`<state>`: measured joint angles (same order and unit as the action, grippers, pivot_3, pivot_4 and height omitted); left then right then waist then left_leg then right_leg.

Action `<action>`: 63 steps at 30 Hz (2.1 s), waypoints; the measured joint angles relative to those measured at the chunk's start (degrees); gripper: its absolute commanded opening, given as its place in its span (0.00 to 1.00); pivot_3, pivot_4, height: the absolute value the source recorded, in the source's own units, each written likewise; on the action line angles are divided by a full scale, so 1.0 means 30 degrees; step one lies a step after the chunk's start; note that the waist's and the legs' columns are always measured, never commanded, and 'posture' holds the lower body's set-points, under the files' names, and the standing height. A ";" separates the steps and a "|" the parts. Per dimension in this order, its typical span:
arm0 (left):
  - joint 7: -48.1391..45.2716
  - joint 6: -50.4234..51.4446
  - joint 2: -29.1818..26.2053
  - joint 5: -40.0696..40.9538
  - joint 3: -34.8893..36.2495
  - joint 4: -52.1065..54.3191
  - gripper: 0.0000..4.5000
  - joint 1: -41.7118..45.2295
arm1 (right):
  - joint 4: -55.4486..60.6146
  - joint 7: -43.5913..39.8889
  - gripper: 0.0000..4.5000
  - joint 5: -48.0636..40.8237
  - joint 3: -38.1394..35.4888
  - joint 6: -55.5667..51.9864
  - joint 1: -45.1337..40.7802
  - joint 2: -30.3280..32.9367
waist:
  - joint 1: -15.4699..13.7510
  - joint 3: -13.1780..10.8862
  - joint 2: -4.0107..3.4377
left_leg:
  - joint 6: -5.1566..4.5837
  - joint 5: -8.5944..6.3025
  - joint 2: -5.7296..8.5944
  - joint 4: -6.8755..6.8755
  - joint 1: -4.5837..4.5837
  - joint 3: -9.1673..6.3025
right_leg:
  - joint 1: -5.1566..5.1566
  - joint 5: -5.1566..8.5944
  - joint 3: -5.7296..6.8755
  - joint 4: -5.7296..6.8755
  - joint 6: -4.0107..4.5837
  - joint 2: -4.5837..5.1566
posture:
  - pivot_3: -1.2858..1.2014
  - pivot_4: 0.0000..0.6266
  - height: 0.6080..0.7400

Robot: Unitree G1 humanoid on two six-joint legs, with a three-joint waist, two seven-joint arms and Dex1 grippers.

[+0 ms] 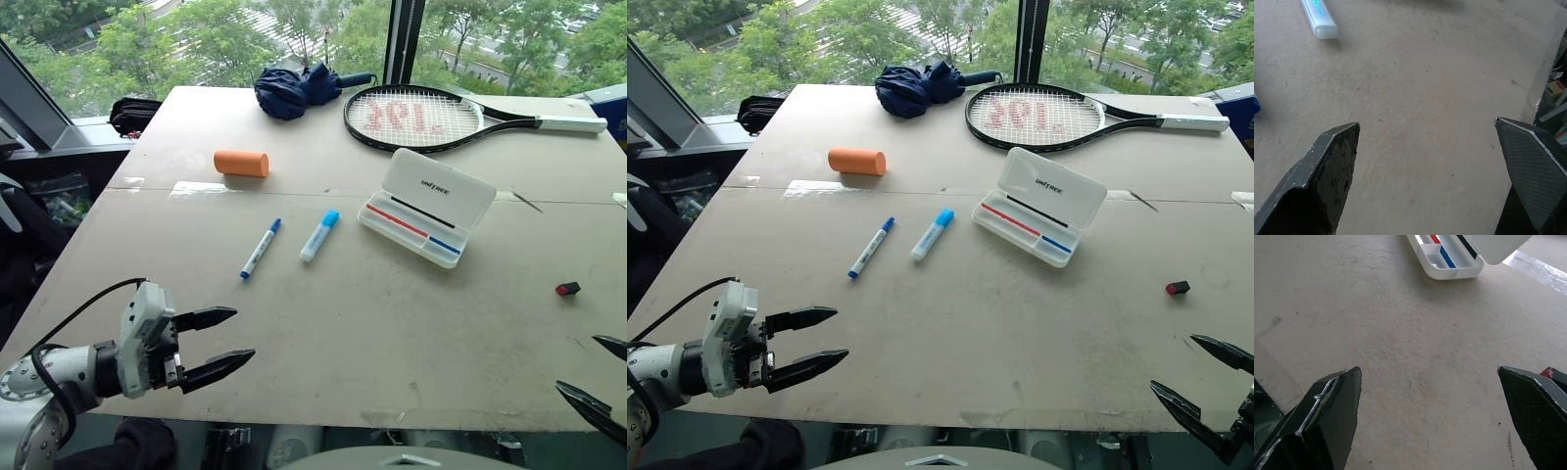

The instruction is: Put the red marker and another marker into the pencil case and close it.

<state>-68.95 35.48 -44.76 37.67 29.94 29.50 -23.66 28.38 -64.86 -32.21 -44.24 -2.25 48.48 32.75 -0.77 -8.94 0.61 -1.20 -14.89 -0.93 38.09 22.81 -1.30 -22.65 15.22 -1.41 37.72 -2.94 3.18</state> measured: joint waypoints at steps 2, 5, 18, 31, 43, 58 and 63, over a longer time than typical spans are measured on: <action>0.0141 -0.0002 0.0005 -0.0004 -0.0065 -0.0017 1.00 0.0093 | 0.0115 0.0311 1.00 -0.0019 0.0040 -0.0282 -0.0236 0.0034 | 0.0002 0.0000 0.0000 | 0.0000 0.0000 0.0000 0.0000 -0.0003 0.0001 | 0.0001 0.0000 -0.0003 0.0001 0.0000 0.0001 | 0.52 0.24 0.94; 0.1687 0.0225 0.0496 0.0281 -0.1341 0.0065 1.00 0.2344 | 0.2555 0.3839 1.00 -0.0716 0.1794 -0.3318 -0.3409 0.1015 | 0.0116 -0.0012 -0.0012 | 0.0002 0.0005 -0.0015 0.0061 -0.0019 0.0036 | -0.0005 -0.0027 -0.0017 0.0048 0.0030 -0.0024 | 0.52 0.24 0.94; 0.1851 -0.0717 -0.0253 0.0977 -0.3950 0.1932 1.00 0.3603 | 0.2700 1.1228 0.76 -0.1102 1.3344 -1.6551 -1.8676 0.6303 | -0.0043 -0.0072 0.0046 | -0.0013 -0.0005 0.0035 0.0041 0.0046 -0.0035 | -0.0022 -0.0022 0.0072 0.0023 0.0022 -0.0119 | 0.52 0.24 0.94; 0.3438 -0.0292 -0.1128 0.1964 -0.3241 0.4274 1.00 0.3155 | -0.3645 0.9483 0.70 0.3185 1.8663 -1.4885 -2.2613 0.4244 | 0.0197 -0.0095 0.0023 | -0.0027 -0.0012 0.0063 0.0044 0.0037 -0.0042 | -0.0022 -0.0063 0.0109 0.0047 -0.0055 -0.0109 | 0.52 0.24 0.94; 0.3741 -0.0578 -0.1252 0.1710 -0.3387 0.4239 1.00 0.3117 | -0.6501 0.5830 0.00 0.6092 2.0746 -1.1083 -2.4430 0.4741 | 0.0337 -0.0104 0.0010 | -0.0026 -0.0011 0.0073 0.0045 0.0027 -0.0042 | -0.0018 -0.0065 0.0114 0.0051 -0.0057 -0.0100 | 0.52 0.24 0.94; 0.2346 -0.3328 -0.1033 0.0213 -0.2477 0.2509 1.00 -0.0194 | -0.9385 -0.2449 0.00 0.8073 2.0619 0.0571 -2.3112 0.7385 | 0.0462 -0.0136 -0.0016 | -0.0025 -0.0012 0.0052 0.0044 0.0012 -0.0031 | -0.0012 -0.0061 0.0120 0.0048 -0.0053 -0.0098 | 0.52 0.24 0.94; 0.2822 -0.3492 -0.0723 0.0202 -0.2150 0.2498 1.00 -0.0309 | -1.0752 -0.2631 0.31 0.8411 2.0493 0.1344 -2.3931 0.6314 | 0.0493 -0.0141 -0.0024 | -0.0025 -0.0011 0.0044 0.0043 0.0006 -0.0031 | -0.0014 -0.0063 0.0116 0.0056 -0.0054 -0.0098 | 0.52 0.24 0.94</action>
<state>-60.48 25.00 -46.93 38.27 23.49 36.99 -24.58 -3.87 -72.76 -6.97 17.24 1.79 -23.31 51.70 0.71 -9.36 0.54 -1.28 -14.92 -0.79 38.22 22.83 -1.39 -22.70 15.04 -1.06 37.89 -3.10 2.89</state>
